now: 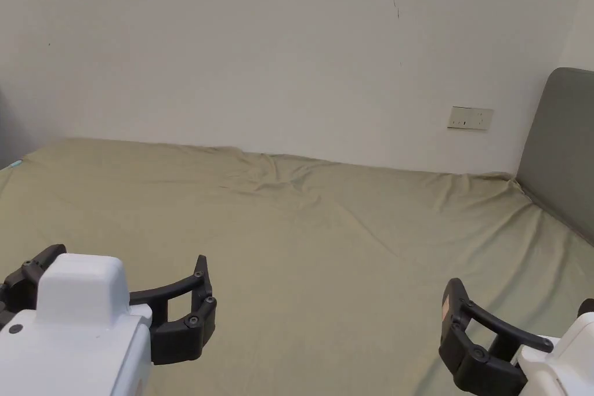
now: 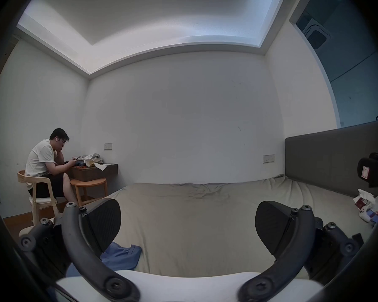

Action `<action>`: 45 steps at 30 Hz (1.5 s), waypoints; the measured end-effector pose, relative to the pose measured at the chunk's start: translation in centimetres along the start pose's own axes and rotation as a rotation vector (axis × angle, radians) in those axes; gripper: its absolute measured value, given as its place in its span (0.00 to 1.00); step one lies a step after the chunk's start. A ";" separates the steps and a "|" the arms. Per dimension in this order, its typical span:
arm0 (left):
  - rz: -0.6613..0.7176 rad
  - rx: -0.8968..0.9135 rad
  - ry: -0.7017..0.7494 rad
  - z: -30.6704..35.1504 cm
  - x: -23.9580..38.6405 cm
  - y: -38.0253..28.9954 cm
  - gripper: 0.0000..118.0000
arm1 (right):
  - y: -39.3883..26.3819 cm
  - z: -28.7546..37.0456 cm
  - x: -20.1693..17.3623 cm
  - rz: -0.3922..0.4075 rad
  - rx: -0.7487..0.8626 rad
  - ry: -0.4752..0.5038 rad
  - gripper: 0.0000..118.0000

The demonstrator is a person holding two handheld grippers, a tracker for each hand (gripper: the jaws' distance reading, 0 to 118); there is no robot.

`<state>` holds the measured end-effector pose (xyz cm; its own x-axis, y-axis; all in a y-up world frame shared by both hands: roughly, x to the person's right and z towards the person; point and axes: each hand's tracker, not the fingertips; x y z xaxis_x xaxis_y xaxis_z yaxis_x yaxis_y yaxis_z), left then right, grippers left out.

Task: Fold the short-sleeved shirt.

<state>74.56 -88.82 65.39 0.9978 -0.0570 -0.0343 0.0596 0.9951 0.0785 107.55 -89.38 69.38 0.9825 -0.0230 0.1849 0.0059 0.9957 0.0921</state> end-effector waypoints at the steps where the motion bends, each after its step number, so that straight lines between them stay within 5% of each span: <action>1: 0.009 0.006 -0.003 0.1 0.0 0.1 1.00 | 0.0 0.0 0.0 -0.006 0.001 -0.001 1.00; 30: -0.020 -0.039 -0.011 -0.2 0.0 0.0 1.00 | -0.2 -0.2 -0.2 0.024 -0.007 0.023 1.00; 35: 0.114 -0.189 -0.070 -1.1 -0.7 0.1 1.00 | -0.2 -0.1 -0.2 0.016 0.004 0.020 1.00; 37: 0.080 -0.204 -0.073 -0.9 -0.5 0.1 0.89 | -0.1 0.0 -0.3 0.019 0.004 0.018 1.00; 38: 0.054 -0.183 -0.070 -0.7 -0.3 0.1 0.70 | -0.1 0.1 -0.2 0.022 0.004 0.026 0.98; 39: 0.024 -0.141 -0.054 -0.6 -0.1 0.1 0.33 | 0.0 0.1 -0.3 0.025 0.006 0.034 0.85; 40: 0.030 -0.117 -0.007 -0.7 0.2 0.1 0.08 | 0.0 0.3 -0.3 0.034 0.013 0.042 0.69; 41: 0.042 -0.121 0.006 -0.8 0.2 0.2 0.00 | -0.1 0.4 -0.5 0.042 0.019 0.040 0.49; 42: 0.062 -0.130 0.011 -0.8 0.2 0.3 0.00 | -0.1 0.4 -0.6 0.049 0.023 0.032 0.19; 43: 0.075 -0.132 -0.010 -0.8 -0.1 0.4 0.00 | -0.1 0.4 -0.7 0.061 0.022 0.013 0.00; 45: 0.086 -0.136 -0.047 -0.6 -0.3 0.4 0.00 | -0.1 0.4 -0.6 0.071 0.012 -0.020 0.00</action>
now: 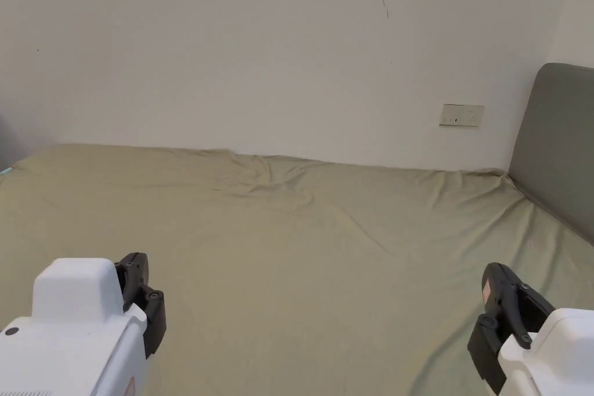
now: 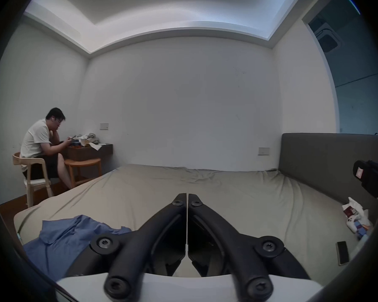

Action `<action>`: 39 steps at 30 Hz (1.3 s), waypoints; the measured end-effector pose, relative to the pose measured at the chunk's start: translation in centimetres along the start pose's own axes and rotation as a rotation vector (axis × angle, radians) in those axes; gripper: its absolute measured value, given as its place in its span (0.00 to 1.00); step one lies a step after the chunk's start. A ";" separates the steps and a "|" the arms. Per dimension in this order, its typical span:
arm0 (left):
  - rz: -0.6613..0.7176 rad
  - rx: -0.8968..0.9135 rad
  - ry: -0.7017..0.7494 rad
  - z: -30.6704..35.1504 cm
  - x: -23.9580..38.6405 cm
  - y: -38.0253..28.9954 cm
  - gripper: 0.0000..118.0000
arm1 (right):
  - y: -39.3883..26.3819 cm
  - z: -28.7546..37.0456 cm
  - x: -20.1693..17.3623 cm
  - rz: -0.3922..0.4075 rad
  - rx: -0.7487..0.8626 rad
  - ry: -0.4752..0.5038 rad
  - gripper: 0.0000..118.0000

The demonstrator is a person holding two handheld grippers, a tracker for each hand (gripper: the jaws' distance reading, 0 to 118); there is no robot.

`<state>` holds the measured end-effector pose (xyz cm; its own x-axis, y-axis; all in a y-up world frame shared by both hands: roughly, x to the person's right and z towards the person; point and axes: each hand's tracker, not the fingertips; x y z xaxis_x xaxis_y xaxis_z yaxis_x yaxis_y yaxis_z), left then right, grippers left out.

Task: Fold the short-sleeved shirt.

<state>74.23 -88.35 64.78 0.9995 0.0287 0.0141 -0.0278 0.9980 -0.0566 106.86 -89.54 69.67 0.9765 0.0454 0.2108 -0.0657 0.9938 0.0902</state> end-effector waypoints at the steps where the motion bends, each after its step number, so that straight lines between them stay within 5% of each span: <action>1: -0.014 0.004 -0.006 0.2 0.2 0.0 0.00 | 0.0 0.1 0.2 -0.008 -0.005 0.012 0.00; 7: 0.070 -0.004 -0.044 0.8 -0.7 0.3 0.00 | -0.2 -0.4 -0.6 -0.033 -0.028 0.026 0.00; 10: 0.010 0.019 0.052 2.5 -2.3 0.3 0.00 | -0.1 -1.2 -2.8 -0.058 -0.036 0.130 0.00; 21: -0.018 -0.026 0.696 16.0 -15.7 -0.3 0.00 | 0.5 -1.8 -22.5 -0.140 -0.046 0.806 0.00; 27: 0.026 -0.067 0.872 20.1 -19.7 -1.3 0.00 | 0.6 1.7 -30.4 -0.173 -0.084 1.110 0.00; 33: 0.051 -0.147 0.811 16.2 -21.3 -3.2 0.00 | 0.3 1.8 -32.1 -0.126 -0.081 1.154 0.00; 39: 0.102 -0.280 0.648 7.5 -23.5 -7.3 0.00 | -1.0 -1.0 -30.2 -0.085 -0.135 1.047 0.00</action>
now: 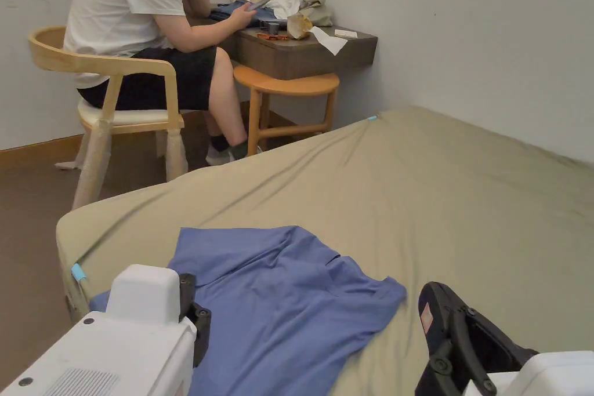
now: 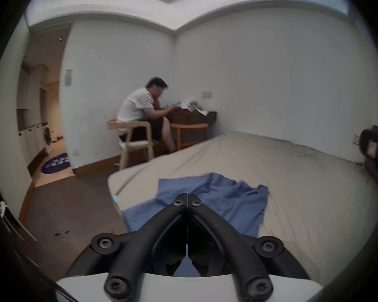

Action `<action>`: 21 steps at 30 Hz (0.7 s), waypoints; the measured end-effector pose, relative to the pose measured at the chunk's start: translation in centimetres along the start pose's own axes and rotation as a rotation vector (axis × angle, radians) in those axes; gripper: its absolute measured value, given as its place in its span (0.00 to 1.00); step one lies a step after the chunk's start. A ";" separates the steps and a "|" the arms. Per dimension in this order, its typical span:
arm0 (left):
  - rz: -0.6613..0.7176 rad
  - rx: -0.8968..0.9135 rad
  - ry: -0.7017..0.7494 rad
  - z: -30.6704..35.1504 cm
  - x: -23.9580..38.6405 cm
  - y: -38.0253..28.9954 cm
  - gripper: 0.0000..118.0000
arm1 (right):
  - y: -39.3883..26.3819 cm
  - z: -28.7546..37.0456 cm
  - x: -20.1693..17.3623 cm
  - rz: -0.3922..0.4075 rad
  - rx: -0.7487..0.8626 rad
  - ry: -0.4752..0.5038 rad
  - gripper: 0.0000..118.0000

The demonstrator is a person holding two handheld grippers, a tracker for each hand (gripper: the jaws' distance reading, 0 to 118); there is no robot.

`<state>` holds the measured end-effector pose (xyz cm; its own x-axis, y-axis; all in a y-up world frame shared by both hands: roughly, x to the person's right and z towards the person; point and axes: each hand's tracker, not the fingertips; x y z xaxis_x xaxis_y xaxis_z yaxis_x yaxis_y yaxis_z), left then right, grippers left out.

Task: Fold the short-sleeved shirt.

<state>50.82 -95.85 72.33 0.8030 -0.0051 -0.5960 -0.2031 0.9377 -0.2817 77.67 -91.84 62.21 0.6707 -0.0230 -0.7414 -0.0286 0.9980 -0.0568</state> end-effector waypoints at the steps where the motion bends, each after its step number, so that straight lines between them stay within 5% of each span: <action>1: 0.006 -0.021 -0.030 -1.8 0.5 -0.4 0.00 | -0.2 0.0 0.6 0.007 -0.014 -0.025 0.00; 3: 0.026 -0.107 -0.099 -5.4 1.3 -1.1 0.09 | -0.8 0.0 1.7 0.018 -0.053 -0.064 0.00; 4: 0.036 -0.177 -0.137 -7.5 1.6 -1.3 0.22 | -1.1 -0.2 2.2 0.024 -0.073 -0.082 0.00; 5: 0.047 -0.235 -0.161 -9.8 2.0 -1.7 0.51 | -1.5 -0.3 2.8 0.029 -0.090 -0.102 0.00; 6: 0.033 -0.282 -0.135 -11.6 2.6 -2.0 0.95 | -1.9 -0.3 3.2 0.028 -0.106 -0.121 0.00; 12: -0.053 -0.328 -0.087 -19.9 5.6 -3.8 0.95 | -4.0 -1.1 5.4 -0.040 -0.210 -0.177 0.00; 21: 0.038 -0.493 -0.089 -29.0 8.0 -5.7 0.95 | -5.3 -1.0 6.6 -0.011 -0.284 -0.233 0.00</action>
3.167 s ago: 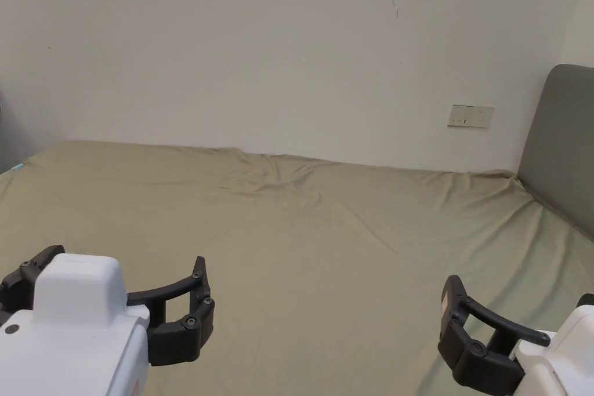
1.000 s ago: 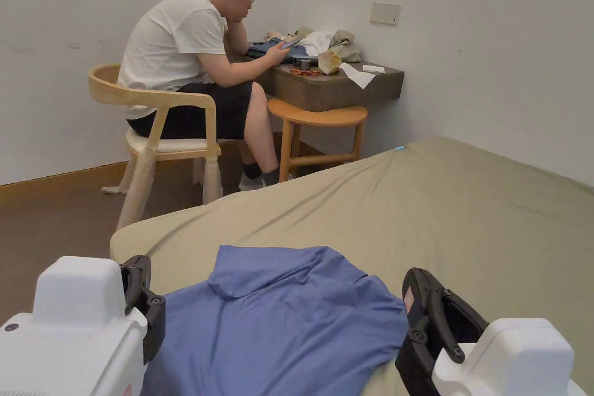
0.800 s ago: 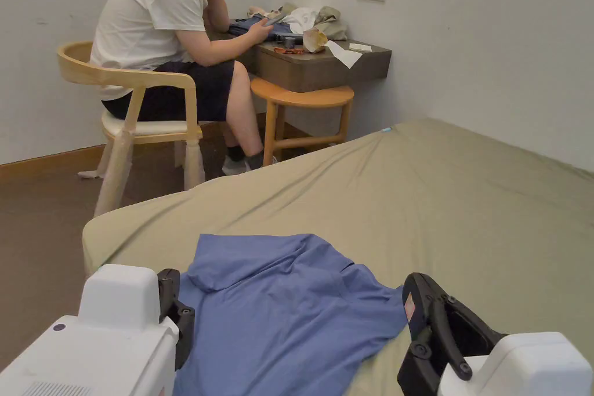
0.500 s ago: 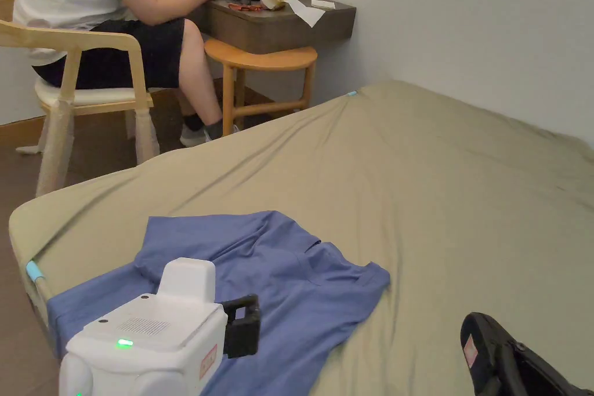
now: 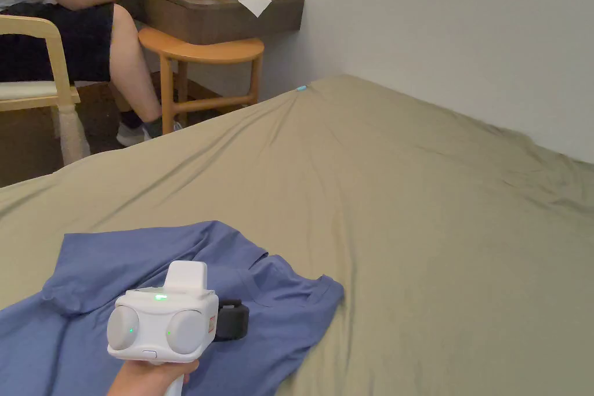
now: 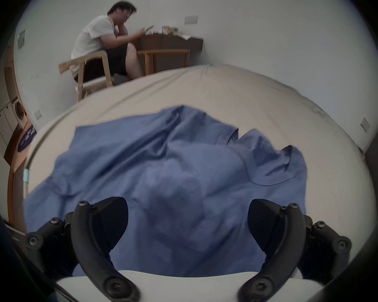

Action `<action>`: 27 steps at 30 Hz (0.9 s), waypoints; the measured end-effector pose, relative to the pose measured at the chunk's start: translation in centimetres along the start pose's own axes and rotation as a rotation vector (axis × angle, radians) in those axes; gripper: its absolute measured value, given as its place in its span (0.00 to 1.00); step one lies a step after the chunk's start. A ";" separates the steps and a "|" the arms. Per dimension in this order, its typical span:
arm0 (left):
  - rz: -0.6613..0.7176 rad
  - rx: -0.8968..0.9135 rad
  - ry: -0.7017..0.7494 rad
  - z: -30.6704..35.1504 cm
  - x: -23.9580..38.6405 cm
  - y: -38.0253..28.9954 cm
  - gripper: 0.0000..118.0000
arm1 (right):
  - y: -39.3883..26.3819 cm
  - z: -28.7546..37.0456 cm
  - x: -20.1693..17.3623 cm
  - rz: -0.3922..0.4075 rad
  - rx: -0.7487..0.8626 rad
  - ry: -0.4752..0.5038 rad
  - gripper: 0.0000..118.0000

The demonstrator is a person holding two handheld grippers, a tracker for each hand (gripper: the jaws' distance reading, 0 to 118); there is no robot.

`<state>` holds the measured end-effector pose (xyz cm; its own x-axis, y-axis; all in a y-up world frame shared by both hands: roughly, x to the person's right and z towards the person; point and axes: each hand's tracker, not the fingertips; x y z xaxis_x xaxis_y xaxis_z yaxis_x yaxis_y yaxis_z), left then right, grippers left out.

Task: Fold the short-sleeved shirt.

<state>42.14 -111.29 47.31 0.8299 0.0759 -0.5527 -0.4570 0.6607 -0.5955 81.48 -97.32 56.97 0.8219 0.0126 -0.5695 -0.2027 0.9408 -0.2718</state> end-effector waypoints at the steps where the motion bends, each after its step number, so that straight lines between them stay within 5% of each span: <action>1: 0.022 -0.036 -0.008 -0.4 -0.1 -0.4 0.98 | 0.0 0.0 0.1 -0.006 -0.001 -0.001 0.00; 3: 0.015 -0.101 0.002 -1.9 0.3 -1.6 1.00 | 0.0 0.1 0.3 -0.009 -0.001 -0.015 0.00; 4: -0.125 0.033 0.081 -0.9 1.6 -1.5 1.00 | 0.0 0.1 0.3 -0.005 -0.003 -0.022 0.00; 6: -0.075 -0.018 0.040 0.6 1.3 -1.1 0.92 | -0.1 0.1 0.4 0.005 -0.005 -0.034 0.00; 8: -0.046 0.012 0.029 2.4 1.6 -0.8 0.61 | -0.3 0.2 0.5 0.003 -0.013 -0.036 0.00; 10: -0.060 0.024 0.039 2.5 1.6 -0.5 0.13 | -0.5 0.4 0.5 -0.013 -0.018 -0.031 0.00; 11: -0.074 0.026 0.065 2.6 1.8 -0.5 0.03 | -0.6 0.6 0.7 -0.022 -0.024 -0.028 0.00; 15: -0.058 0.048 0.037 4.3 2.1 0.1 0.03 | -0.9 2.0 1.1 -0.023 -0.025 -0.052 0.00; 21: 0.232 0.132 -0.142 9.4 2.2 2.8 0.03 | -1.3 5.7 3.9 -0.057 -0.005 -0.166 0.00; 27: 0.100 0.190 -0.256 13.0 10.4 3.1 0.03 | -2.5 11.5 7.4 -0.147 0.024 -0.301 0.00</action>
<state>53.54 -98.80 47.29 0.8483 0.3171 -0.4240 -0.4927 0.7660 -0.4129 94.18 -95.65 62.35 0.9624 -0.0273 -0.2701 -0.0610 0.9476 -0.3135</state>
